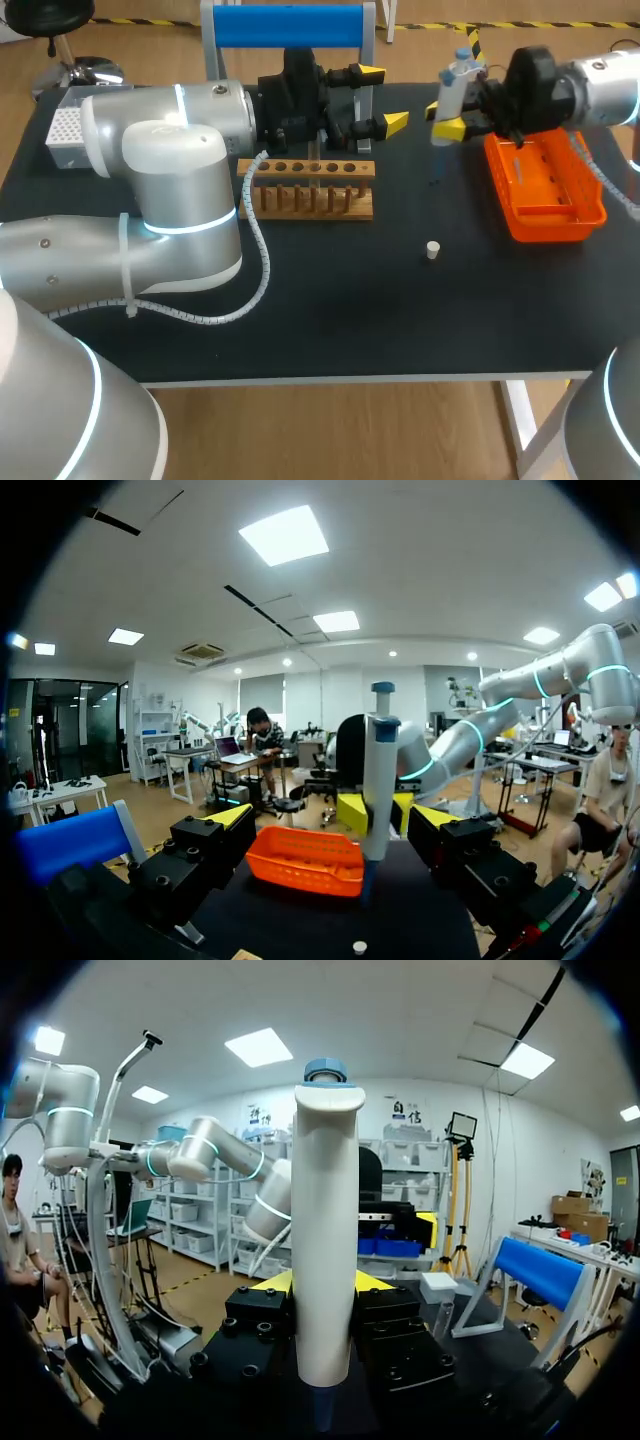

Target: Invert the test tube, pick up the pipette, mount the tip to pipette, aspirate from beaker and dispense into the tube, eject the tip, return the pipette, and cap with the stopper.

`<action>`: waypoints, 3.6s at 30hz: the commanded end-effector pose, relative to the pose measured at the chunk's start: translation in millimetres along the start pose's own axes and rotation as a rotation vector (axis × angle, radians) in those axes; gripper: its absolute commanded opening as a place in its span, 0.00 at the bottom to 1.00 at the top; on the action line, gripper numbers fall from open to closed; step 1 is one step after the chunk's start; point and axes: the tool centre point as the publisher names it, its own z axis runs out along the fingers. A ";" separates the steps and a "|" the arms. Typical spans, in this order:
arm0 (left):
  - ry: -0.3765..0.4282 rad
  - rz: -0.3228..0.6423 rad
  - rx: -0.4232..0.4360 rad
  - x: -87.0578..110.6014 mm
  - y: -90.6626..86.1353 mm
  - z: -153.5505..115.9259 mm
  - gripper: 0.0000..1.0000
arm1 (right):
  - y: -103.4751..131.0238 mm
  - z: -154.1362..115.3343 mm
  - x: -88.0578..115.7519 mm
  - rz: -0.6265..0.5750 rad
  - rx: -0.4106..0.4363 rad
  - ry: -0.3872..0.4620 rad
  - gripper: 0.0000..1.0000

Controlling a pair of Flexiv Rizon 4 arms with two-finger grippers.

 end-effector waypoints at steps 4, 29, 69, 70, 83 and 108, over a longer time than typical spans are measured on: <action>-0.005 0.001 0.000 1.0 0.6 1.9 1.00 | -8.5 25.1 -8.3 0.011 -0.001 0.000 0.00; -0.005 0.001 0.000 1.0 0.6 1.9 1.00 | -12.3 55.8 -40.1 0.014 -0.027 -0.028 0.00; -0.005 0.001 0.000 1.0 0.6 1.9 0.00 | -13.4 70.0 -44.1 0.031 -0.034 -0.031 0.41; -0.005 0.001 0.000 1.0 0.6 1.9 0.00 | -13.3 70.0 -43.7 0.032 -0.033 -0.029 0.74; -0.005 0.001 0.000 1.0 0.6 1.9 0.00 | -9.6 24.0 -28.4 0.042 -0.039 -0.018 1.00; -0.005 0.001 0.000 1.0 0.6 1.9 0.00 | -28.0 -22.6 -163.5 0.162 -0.019 -0.297 1.00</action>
